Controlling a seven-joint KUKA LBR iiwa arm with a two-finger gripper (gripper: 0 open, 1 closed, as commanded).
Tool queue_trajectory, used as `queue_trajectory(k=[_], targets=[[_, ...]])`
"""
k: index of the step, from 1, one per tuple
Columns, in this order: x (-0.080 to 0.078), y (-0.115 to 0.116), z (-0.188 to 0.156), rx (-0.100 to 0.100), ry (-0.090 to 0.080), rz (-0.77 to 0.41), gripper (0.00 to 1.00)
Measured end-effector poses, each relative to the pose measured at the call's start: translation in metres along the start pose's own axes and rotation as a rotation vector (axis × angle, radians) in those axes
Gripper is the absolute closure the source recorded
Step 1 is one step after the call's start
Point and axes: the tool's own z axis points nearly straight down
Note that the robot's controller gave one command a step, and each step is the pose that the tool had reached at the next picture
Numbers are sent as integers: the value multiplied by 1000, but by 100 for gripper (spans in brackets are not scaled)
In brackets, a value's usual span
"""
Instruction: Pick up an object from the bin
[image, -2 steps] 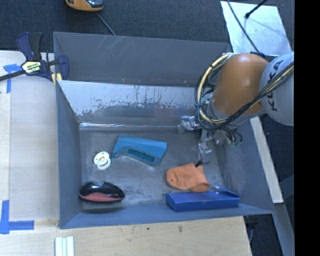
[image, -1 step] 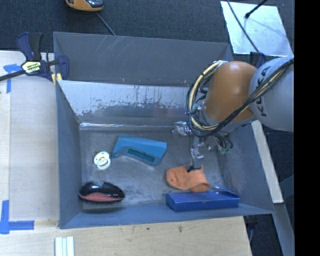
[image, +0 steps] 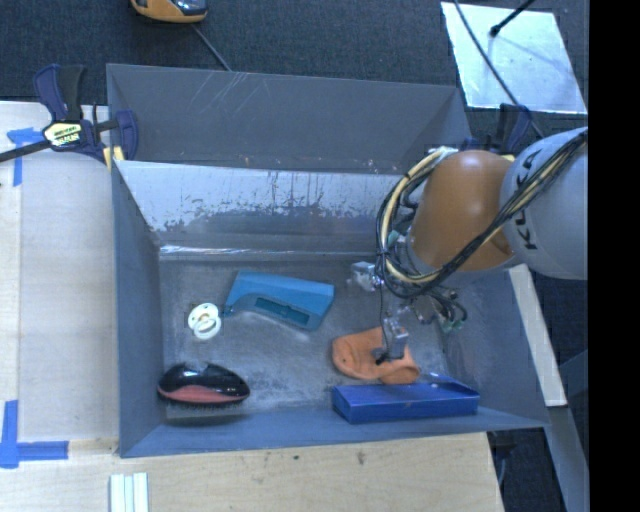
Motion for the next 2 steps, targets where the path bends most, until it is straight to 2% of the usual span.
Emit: queue_trajectory(k=[1, 2], targets=[[-28, 1, 24, 0, 0, 13, 100], [-28, 1, 24, 0, 0, 13, 100]])
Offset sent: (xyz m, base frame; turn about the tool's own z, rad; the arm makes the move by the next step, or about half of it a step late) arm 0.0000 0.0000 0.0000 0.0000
